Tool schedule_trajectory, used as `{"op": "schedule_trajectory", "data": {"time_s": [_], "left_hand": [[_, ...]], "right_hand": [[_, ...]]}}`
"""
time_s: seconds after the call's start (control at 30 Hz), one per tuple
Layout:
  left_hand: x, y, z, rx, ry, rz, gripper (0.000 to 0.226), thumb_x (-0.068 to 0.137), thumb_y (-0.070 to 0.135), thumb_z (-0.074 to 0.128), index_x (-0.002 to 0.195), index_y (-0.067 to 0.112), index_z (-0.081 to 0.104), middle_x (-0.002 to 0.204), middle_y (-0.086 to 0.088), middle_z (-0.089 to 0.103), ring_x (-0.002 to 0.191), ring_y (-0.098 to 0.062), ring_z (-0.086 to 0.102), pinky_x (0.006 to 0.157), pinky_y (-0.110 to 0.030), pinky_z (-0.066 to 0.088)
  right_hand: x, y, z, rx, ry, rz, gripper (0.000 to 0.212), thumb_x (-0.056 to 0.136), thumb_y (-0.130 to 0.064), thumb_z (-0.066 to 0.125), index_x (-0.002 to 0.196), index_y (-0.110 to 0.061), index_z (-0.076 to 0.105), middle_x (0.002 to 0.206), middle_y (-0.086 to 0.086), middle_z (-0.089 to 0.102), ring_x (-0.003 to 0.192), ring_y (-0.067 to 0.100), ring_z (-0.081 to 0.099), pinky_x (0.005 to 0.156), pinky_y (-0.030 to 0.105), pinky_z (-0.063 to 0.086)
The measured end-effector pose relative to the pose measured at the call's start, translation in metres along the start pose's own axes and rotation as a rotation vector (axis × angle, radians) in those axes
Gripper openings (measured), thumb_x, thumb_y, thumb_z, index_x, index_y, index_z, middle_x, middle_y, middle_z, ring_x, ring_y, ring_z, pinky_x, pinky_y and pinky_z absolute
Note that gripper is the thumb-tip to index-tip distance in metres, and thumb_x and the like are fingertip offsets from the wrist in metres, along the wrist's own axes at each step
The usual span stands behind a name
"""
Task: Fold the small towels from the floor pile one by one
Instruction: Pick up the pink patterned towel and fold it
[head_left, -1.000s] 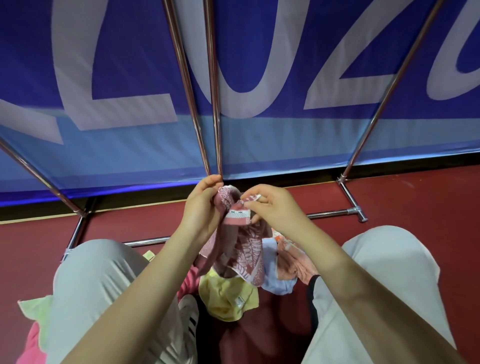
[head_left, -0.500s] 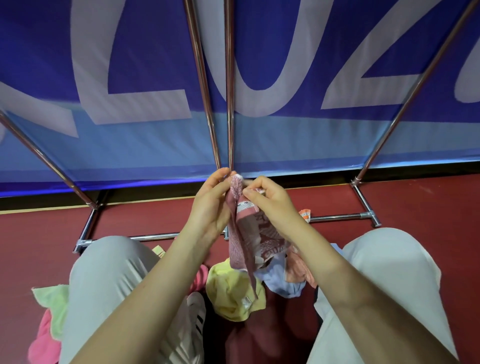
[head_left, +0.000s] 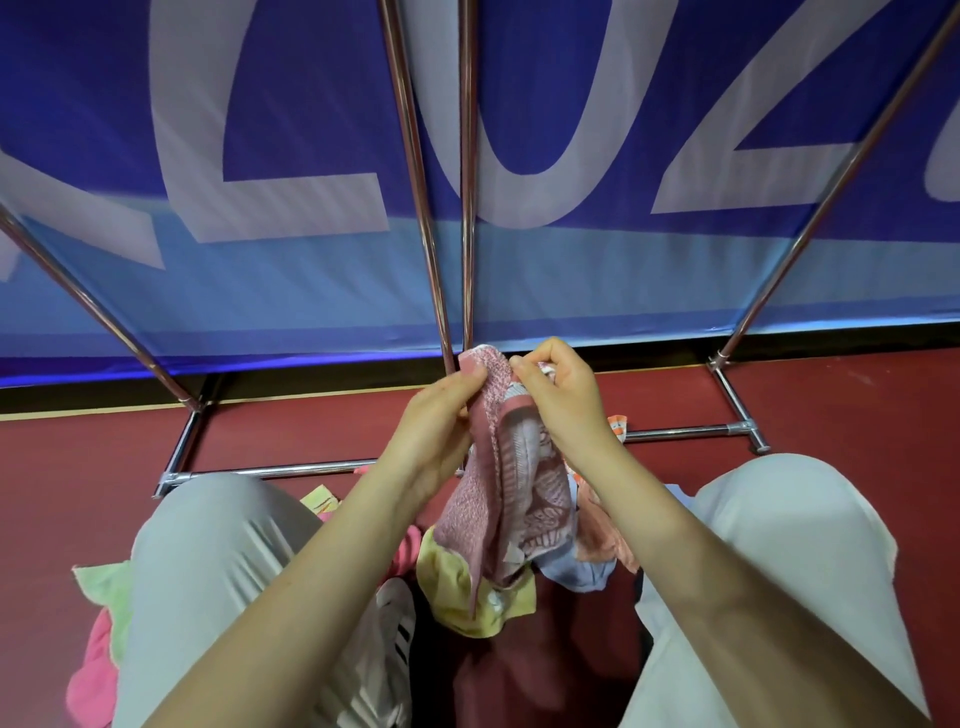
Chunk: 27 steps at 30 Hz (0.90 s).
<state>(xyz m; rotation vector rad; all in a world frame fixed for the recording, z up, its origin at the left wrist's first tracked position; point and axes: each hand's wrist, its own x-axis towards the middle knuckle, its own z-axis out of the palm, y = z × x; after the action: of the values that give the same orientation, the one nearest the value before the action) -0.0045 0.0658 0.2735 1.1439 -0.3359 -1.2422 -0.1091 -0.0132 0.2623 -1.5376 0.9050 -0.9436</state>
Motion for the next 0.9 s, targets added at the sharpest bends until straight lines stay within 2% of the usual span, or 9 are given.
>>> {"op": "schedule_trajectory", "data": {"time_s": [0.1, 0.27, 0.37, 0.47, 0.57, 0.6, 0.67, 0.77, 0.9], "left_hand": [[-0.002, -0.005, 0.0, 0.047, 0.027, 0.044, 0.03, 0.098, 0.018, 0.051, 0.117, -0.002, 0.064, 0.115, -0.023, 0.067, 0.1, -0.029, 0.064, 0.092, -0.04, 0.051], [-0.001, -0.005, -0.002, -0.026, 0.09, 0.102, 0.031, 0.098, 0.018, 0.052, 0.118, -0.002, 0.064, 0.11, -0.021, 0.067, 0.093, -0.025, 0.065, 0.077, -0.029, 0.054], [0.0, -0.004, -0.001, -0.066, 0.131, 0.1, 0.033, 0.097, 0.016, 0.052, 0.122, -0.004, 0.061, 0.114, -0.024, 0.066, 0.095, -0.027, 0.065, 0.075, -0.028, 0.056], [0.002, -0.007, -0.003, -0.059, 0.165, 0.108, 0.031, 0.097, 0.013, 0.052, 0.121, -0.005, 0.061, 0.111, -0.022, 0.068, 0.088, -0.023, 0.068, 0.07, -0.025, 0.056], [0.004, -0.012, -0.004, -0.025, 0.2, 0.119, 0.028, 0.098, 0.01, 0.051, 0.118, -0.004, 0.063, 0.102, -0.017, 0.07, 0.083, -0.019, 0.068, 0.067, -0.024, 0.055], [0.005, -0.013, -0.003, -0.02, 0.212, 0.121, 0.026, 0.098, 0.009, 0.05, 0.116, -0.003, 0.064, 0.098, -0.015, 0.071, 0.08, -0.018, 0.068, 0.065, -0.023, 0.055], [0.004, -0.014, -0.001, -0.027, 0.226, 0.126, 0.023, 0.098, 0.008, 0.049, 0.112, 0.0, 0.065, 0.09, -0.01, 0.072, 0.074, -0.015, 0.069, 0.061, -0.022, 0.054], [0.001, -0.012, 0.002, -0.069, 0.217, 0.124, 0.022, 0.099, 0.008, 0.047, 0.112, 0.001, 0.065, 0.086, -0.008, 0.071, 0.066, -0.011, 0.069, 0.056, -0.02, 0.053], [-0.001, -0.014, 0.002, -0.054, 0.187, 0.098, 0.024, 0.1, 0.011, 0.048, 0.115, 0.001, 0.064, 0.088, -0.01, 0.07, 0.067, -0.012, 0.068, 0.056, -0.021, 0.053]], "right_hand": [[-0.005, -0.002, -0.002, -0.067, -0.042, -0.041, 0.013, 0.089, -0.01, 0.062, 0.078, -0.006, 0.056, 0.071, -0.004, 0.057, 0.064, -0.001, 0.049, 0.062, 0.015, 0.039], [-0.006, 0.003, -0.013, -0.492, -0.131, -0.208, 0.019, 0.092, -0.025, 0.058, 0.078, -0.015, 0.05, 0.067, -0.006, 0.054, 0.064, 0.018, 0.051, 0.061, 0.035, 0.04], [-0.007, 0.003, -0.016, -0.648, -0.186, -0.197, 0.019, 0.097, -0.027, 0.049, 0.084, -0.013, 0.048, 0.063, -0.005, 0.051, 0.059, 0.021, 0.046, 0.059, 0.037, 0.035], [-0.011, -0.001, -0.014, -0.452, -0.141, -0.047, 0.026, 0.099, -0.026, 0.046, 0.082, -0.009, 0.054, 0.064, -0.002, 0.053, 0.056, 0.01, 0.045, 0.058, 0.032, 0.034], [-0.014, -0.008, -0.018, -0.215, -0.166, 0.306, 0.016, 0.095, -0.028, 0.055, 0.094, -0.012, 0.058, 0.073, -0.002, 0.057, 0.064, 0.007, 0.051, 0.06, 0.025, 0.039], [-0.014, -0.01, -0.019, -0.069, -0.207, 0.408, 0.008, 0.091, -0.02, 0.059, 0.096, -0.013, 0.059, 0.079, 0.0, 0.059, 0.072, 0.01, 0.055, 0.066, 0.024, 0.043], [-0.015, -0.013, -0.022, 0.212, -0.3, 0.505, 0.023, 0.084, 0.004, 0.058, 0.1, -0.012, 0.06, 0.087, 0.008, 0.061, 0.079, 0.017, 0.058, 0.075, 0.028, 0.047], [-0.017, -0.013, -0.024, 0.361, -0.455, 0.474, 0.039, 0.073, 0.011, 0.057, 0.106, -0.01, 0.062, 0.097, 0.016, 0.061, 0.09, 0.023, 0.059, 0.087, 0.035, 0.046], [-0.023, -0.014, -0.02, 0.252, -0.408, 0.28, 0.021, 0.088, 0.006, 0.053, 0.094, -0.01, 0.066, 0.093, 0.009, 0.065, 0.092, 0.019, 0.06, 0.087, 0.029, 0.047]]}}
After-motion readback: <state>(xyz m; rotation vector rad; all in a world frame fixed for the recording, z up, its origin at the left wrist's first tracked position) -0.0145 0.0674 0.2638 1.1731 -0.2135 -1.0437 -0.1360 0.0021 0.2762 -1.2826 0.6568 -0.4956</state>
